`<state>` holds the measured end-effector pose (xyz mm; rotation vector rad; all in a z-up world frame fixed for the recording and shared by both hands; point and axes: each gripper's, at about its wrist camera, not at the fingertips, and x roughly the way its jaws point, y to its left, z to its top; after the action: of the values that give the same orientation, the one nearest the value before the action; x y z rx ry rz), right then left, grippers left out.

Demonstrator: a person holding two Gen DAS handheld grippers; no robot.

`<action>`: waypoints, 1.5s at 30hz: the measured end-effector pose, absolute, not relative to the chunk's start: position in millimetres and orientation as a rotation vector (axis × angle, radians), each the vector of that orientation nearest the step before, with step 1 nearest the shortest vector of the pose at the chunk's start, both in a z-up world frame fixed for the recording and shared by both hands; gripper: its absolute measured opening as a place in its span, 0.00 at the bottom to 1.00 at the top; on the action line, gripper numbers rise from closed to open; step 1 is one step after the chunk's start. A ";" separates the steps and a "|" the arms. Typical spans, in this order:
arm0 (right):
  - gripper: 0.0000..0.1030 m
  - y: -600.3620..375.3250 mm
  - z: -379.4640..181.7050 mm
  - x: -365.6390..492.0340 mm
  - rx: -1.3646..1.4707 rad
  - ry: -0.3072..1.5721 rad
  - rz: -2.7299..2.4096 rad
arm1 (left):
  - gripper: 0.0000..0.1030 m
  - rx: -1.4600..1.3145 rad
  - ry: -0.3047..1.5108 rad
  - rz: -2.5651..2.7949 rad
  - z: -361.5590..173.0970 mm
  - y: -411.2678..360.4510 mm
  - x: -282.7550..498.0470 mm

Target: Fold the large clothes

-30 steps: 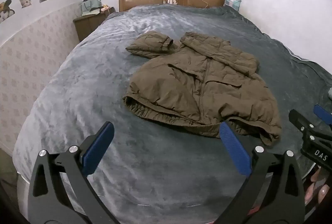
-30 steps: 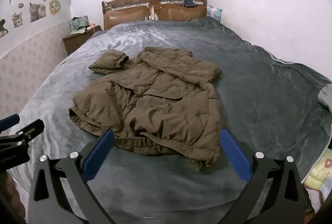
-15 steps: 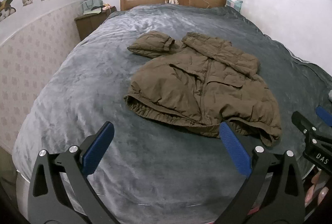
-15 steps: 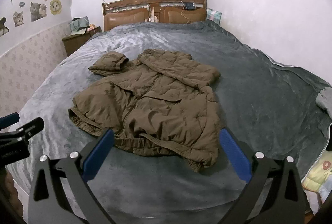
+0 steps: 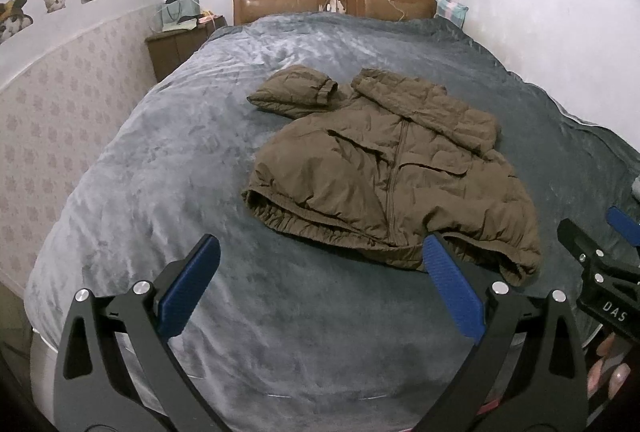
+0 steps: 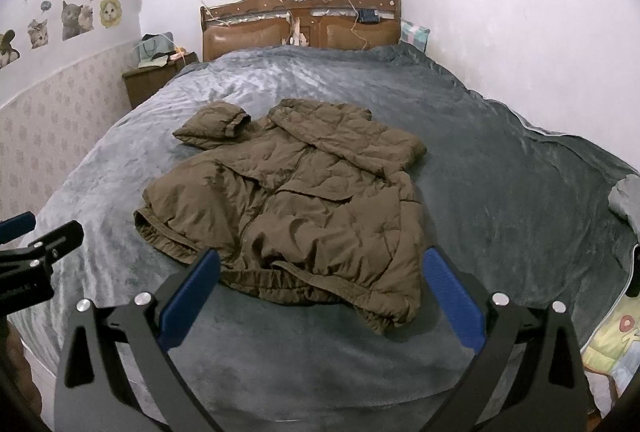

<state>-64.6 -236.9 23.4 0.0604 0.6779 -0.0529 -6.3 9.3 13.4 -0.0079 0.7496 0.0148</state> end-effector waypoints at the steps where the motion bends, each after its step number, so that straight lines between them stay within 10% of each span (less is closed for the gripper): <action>1: 0.98 -237.3 24.0 -64.9 0.060 0.676 -0.053 | 0.97 -0.008 0.748 0.015 13.8 9.3 -6.5; 45: 0.98 -234.4 22.6 -66.8 0.054 0.679 -0.061 | 0.97 -0.004 0.747 0.011 12.1 8.8 -7.7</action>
<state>-66.8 -234.4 22.6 0.0537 0.6791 -0.0613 -7.7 8.8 12.1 -0.0042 0.7471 0.0113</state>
